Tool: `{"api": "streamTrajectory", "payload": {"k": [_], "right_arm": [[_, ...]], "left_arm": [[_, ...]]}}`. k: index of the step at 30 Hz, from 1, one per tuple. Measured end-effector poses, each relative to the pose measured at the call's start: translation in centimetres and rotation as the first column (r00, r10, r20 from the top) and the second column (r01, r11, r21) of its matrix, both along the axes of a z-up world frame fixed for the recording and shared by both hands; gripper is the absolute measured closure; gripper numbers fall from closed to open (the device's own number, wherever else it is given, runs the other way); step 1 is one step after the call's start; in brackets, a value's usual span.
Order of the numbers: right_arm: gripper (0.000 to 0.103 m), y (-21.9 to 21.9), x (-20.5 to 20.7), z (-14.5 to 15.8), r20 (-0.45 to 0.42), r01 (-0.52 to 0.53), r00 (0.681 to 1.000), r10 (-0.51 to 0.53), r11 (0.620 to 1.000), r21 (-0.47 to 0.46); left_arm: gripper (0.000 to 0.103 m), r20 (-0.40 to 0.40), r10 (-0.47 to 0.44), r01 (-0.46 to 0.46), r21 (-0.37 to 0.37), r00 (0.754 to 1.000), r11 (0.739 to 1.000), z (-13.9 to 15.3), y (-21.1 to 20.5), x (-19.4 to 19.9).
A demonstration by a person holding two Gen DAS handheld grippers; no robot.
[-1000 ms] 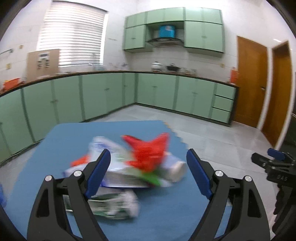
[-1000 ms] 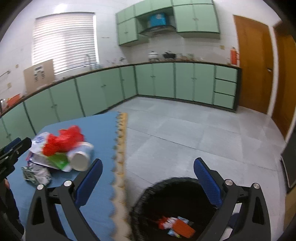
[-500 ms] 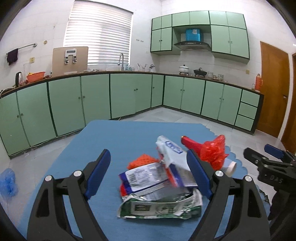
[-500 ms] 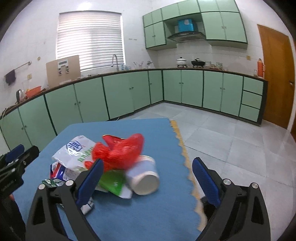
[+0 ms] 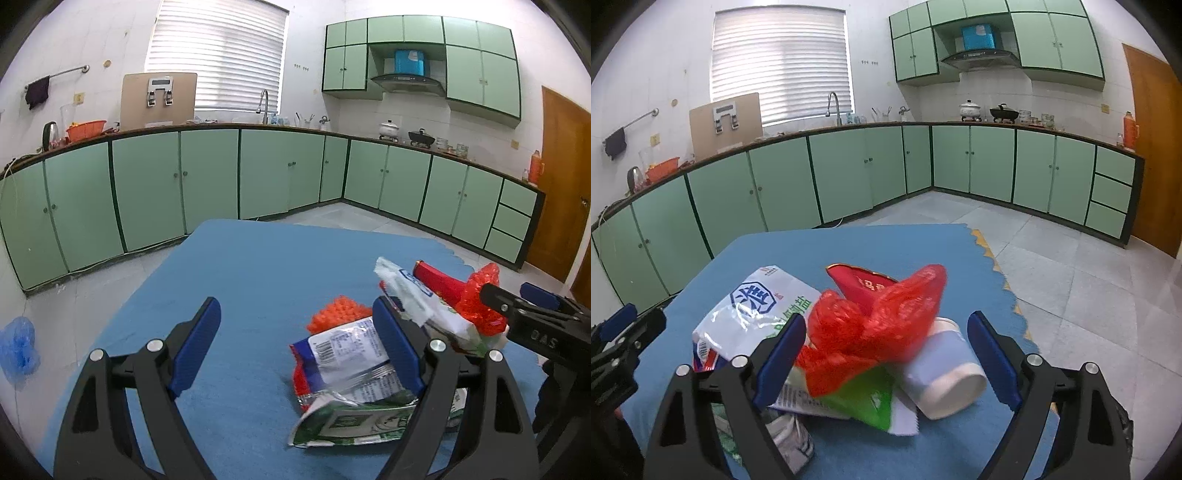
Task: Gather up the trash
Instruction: 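Move both tools back over the remaining trash on the table, then grasp the white wrapper with the left tool while the right tool grasps the red bag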
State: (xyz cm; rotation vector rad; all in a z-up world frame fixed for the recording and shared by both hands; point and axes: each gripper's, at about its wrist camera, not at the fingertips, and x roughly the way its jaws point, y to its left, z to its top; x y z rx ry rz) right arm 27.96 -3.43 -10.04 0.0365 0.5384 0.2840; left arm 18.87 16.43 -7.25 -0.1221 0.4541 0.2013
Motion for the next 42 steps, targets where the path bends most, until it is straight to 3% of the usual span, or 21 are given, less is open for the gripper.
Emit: {"api": "streamTrajectory", "payload": {"k": [4, 9, 15, 24, 32, 37, 42], "right_arm": [[0.016, 1.0, 1.3, -0.7, -0.03, -0.007, 1.0, 0.007, 1.0, -0.031], [0.045, 1.4, 2.2, -1.9, -0.101, -0.061, 0.993, 0.06, 0.998, -0.008], [0.062, 1.0, 1.8, -1.9, -0.102, -0.094, 0.99, 0.095, 0.995, 0.014], [0.068, -1.8, -0.3, 0.7, -0.039, -0.116, 0.992, 0.118, 0.991, 0.066], [0.069, -3.9, -1.0, 1.7, -0.001, -0.086, 0.996, 0.086, 0.995, 0.046], [0.069, -4.6, -1.1, 1.3, 0.0, -0.072, 0.997, 0.072, 0.997, 0.035], [0.069, -4.8, -1.1, 0.9, -0.006, -0.07, 0.998, 0.07, 0.997, 0.032]], "left_arm": [[0.022, -0.004, 0.001, -0.001, -0.019, 1.0, 1.0, -0.2, 0.5, 0.4], [0.022, -0.005, -0.01, 0.009, -0.035, 1.0, 0.999, -0.5, 0.6, 1.0], [0.022, -0.009, -0.029, 0.029, -0.055, 1.0, 0.998, -0.7, 0.2, 1.8], [0.022, 0.0, -0.108, 0.107, -0.102, 0.994, 0.989, -0.7, -1.7, 2.5], [0.022, -0.016, -0.162, 0.16, -0.092, 0.987, 0.983, -0.9, -4.5, 4.1], [0.036, -0.04, -0.176, 0.172, -0.094, 0.984, 0.981, -1.2, -5.5, 5.3], [0.065, -0.068, -0.181, 0.175, -0.083, 0.981, 0.981, -1.6, -6.4, 5.9]]}}
